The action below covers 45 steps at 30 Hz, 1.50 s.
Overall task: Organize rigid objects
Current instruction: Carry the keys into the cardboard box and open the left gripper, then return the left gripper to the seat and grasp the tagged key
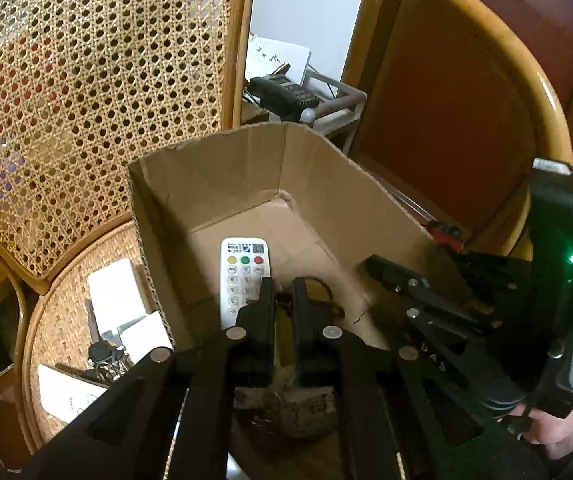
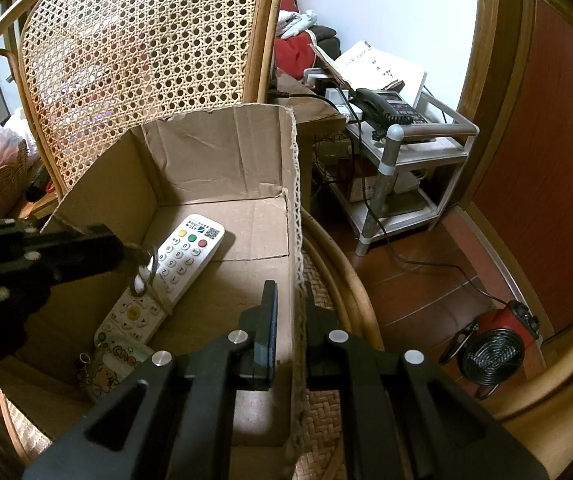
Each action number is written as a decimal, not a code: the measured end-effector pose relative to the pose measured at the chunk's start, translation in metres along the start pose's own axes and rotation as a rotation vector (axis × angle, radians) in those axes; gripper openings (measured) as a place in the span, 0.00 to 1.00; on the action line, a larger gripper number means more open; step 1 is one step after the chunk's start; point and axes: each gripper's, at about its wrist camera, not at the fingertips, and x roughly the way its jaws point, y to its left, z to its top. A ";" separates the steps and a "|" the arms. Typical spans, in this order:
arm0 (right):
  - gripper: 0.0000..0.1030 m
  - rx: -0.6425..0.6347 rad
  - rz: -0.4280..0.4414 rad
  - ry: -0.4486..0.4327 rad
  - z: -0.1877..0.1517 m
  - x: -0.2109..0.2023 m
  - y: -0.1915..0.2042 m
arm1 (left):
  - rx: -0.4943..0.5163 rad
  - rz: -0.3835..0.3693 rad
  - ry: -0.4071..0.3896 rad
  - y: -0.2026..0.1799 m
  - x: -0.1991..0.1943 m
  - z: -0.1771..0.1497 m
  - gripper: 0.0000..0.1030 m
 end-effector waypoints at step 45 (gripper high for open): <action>0.10 -0.022 0.002 -0.009 -0.003 -0.003 0.001 | -0.138 0.082 -0.185 0.104 -0.120 -0.080 0.86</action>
